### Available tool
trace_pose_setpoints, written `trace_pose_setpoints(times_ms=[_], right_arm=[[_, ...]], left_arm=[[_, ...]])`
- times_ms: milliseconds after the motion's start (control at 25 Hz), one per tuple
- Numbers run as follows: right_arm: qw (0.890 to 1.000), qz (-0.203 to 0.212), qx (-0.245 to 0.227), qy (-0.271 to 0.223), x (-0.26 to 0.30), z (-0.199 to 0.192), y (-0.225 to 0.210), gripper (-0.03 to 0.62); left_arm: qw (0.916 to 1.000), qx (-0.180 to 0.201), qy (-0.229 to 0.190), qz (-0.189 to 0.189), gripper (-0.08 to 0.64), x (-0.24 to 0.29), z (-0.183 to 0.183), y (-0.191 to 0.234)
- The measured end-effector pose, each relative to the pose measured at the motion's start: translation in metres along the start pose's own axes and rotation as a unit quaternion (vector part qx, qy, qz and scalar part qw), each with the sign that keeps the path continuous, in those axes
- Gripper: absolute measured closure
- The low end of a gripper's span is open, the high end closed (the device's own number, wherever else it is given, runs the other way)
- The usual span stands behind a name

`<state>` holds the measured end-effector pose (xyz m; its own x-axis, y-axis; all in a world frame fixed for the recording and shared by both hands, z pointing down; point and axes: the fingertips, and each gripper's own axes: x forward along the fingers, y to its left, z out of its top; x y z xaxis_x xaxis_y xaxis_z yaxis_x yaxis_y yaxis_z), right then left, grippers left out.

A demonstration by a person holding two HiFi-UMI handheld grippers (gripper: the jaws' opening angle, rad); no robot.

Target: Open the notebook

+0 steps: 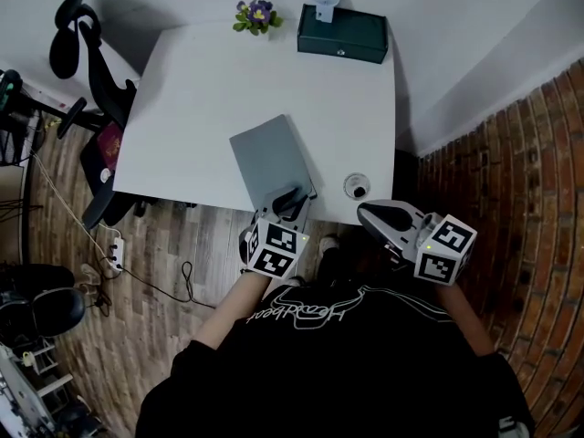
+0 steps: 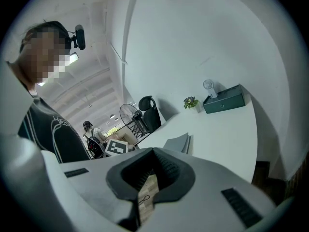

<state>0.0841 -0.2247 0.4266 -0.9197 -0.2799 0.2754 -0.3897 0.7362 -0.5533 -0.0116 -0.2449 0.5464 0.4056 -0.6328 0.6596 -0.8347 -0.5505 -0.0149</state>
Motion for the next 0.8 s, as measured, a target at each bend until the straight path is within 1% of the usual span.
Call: trace_pose_setpoints(times_ms=[240, 400, 680, 800], right_arm=[[1.000, 0.006, -0.002, 0.001, 0.008, -0.003, 0.014, 0.589], [1.000, 0.012, -0.006, 0.004, 0.014, -0.006, 0.024, 0.589], [1.000, 0.022, -0.010, 0.010, 0.024, -0.009, 0.041, 0.589], [0.999, 0.029, -0.013, 0.012, 0.030, -0.010, 0.051, 0.589]], left_arm=[[0.9996, -0.001, -0.028, 0.004, 0.495, -0.023, 0.011, 0.006], [0.9986, -0.012, -0.051, 0.010, 0.506, -0.040, 0.015, 0.011], [0.9967, -0.027, -0.073, 0.022, 0.514, -0.069, 0.017, 0.021], [0.9955, -0.041, -0.083, 0.022, 0.514, -0.085, 0.015, 0.028]])
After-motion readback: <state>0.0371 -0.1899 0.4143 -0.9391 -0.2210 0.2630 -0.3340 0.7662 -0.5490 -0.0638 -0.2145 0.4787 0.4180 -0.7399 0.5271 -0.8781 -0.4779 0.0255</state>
